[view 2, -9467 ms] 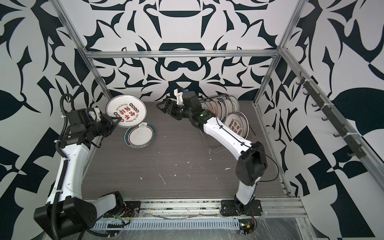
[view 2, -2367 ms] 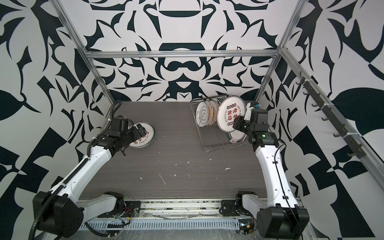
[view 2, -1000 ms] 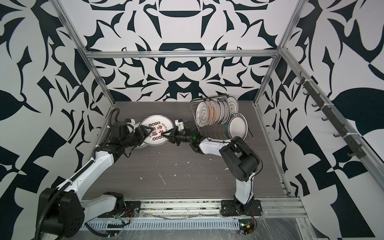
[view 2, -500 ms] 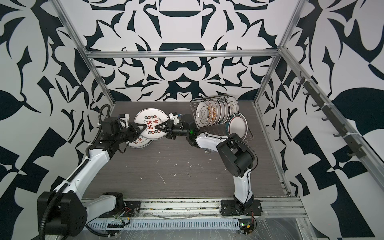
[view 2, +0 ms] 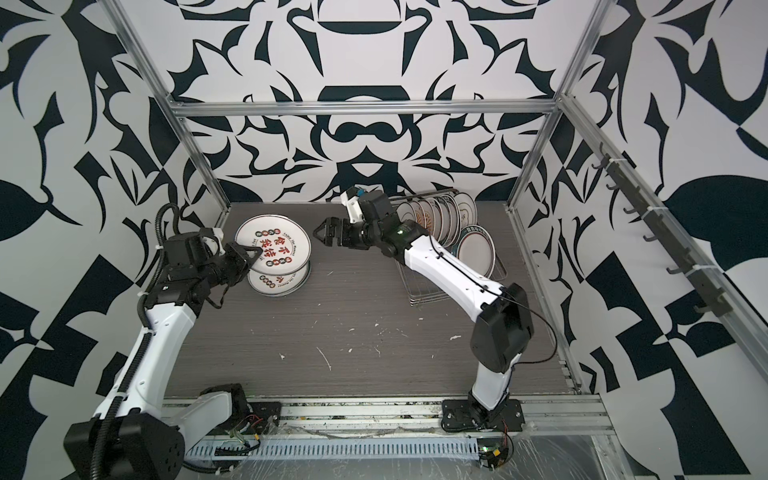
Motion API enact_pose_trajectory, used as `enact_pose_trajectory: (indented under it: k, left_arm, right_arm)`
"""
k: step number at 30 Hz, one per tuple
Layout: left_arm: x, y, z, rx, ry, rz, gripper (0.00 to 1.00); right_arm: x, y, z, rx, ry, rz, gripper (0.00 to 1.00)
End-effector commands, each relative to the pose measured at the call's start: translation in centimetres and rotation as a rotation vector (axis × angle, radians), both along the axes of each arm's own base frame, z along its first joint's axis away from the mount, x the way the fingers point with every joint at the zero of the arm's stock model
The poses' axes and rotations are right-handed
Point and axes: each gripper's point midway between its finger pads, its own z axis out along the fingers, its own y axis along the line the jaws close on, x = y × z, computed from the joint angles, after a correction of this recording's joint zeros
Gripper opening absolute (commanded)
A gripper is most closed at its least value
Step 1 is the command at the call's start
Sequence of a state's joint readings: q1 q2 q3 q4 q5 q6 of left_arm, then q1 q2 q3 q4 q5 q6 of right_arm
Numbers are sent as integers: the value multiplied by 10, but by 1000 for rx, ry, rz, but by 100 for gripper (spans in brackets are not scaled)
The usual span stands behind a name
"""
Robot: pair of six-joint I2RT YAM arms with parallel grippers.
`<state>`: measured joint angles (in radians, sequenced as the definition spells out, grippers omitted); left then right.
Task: Unload the plates from the dish rack
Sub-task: 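Move the plate over the table stack with left gripper while right withdraws, then lower the plate flat onto the stack with left gripper while right reaches into rack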
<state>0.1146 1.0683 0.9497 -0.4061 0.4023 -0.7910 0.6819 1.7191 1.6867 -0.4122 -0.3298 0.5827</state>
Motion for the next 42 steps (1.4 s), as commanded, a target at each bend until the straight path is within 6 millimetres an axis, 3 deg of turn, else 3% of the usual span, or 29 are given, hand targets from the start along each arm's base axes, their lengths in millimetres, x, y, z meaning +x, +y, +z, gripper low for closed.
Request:
enact_pose_trajectory:
  k: [1, 8, 12, 21, 35, 42]
  left_arm:
    - [-10, 18, -3, 71, 40, 49, 0]
    - [-18, 64, -28, 173, 143, 183, 0]
    - [-14, 73, -44, 155, 191, 205, 0]
    - [2, 81, -66, 167, 260, 198, 0]
    - [8, 92, -97, 203, 362, 213, 0]
    - [10, 92, -107, 184, 388, 224, 3]
  right_arm:
    - [-6, -70, -13, -376, -101, -102, 99]
    - [-27, -159, 1, -635, -220, -284, 99]
    - [-42, -180, -3, -654, -206, -305, 99]
    - [-53, -186, -22, -681, -152, -266, 99]
    - [-55, -200, -41, -695, -71, -257, 99]
    - [-58, -193, -52, -665, -43, -208, 99]
